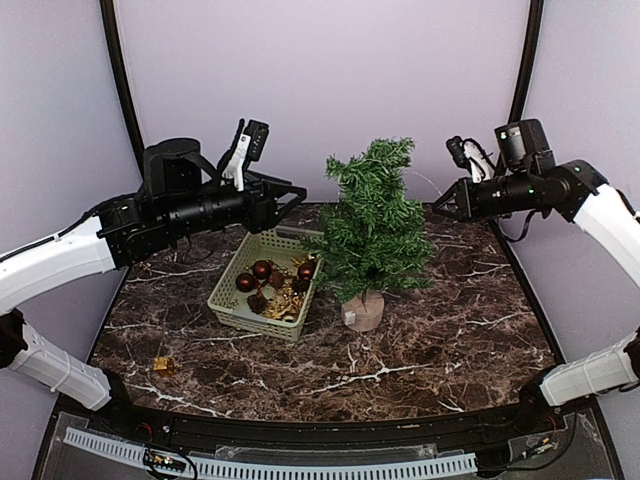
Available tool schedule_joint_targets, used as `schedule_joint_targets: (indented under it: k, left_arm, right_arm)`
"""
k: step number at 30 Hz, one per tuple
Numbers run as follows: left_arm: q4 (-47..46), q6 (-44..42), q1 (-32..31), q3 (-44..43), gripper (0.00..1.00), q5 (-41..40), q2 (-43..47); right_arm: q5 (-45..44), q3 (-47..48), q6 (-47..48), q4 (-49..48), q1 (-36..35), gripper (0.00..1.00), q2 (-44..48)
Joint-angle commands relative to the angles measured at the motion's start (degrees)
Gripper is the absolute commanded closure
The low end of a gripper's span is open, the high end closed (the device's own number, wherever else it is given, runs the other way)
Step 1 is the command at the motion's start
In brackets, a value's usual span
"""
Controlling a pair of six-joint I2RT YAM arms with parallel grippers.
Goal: Decorate the small christmas tree
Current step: Wrap the side of the string light in the gap of the branches.
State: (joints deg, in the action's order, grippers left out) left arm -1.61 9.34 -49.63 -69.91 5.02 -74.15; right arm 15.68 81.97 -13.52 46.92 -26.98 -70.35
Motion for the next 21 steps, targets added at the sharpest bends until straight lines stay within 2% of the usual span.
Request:
schedule_joint_targets:
  k: [1, 6, 13, 21]
  left_arm:
    - [-1.60, 1.77, 1.35, -1.48, 0.57, 1.75, -0.54]
    - [-5.23, 3.69, 3.10, 0.28, 0.57, 5.55, -1.41]
    - [-8.27, 5.09, 3.74, 0.23, 0.58, 11.71, -4.63]
    - [-10.22, 6.46, 4.30, 1.35, 0.58, 12.67, -6.46]
  right_arm:
    - [2.17, -5.61, -3.54, -10.98, 0.10, 1.00, 0.22]
    - [6.83, -11.82, -6.62, -19.43, 0.09, 1.00, 0.65]
    - [9.11, -17.00, -9.16, -25.91, 0.09, 1.00, -0.26]
    - [12.00, -21.41, -11.62, -32.84, 0.09, 1.00, -1.90]
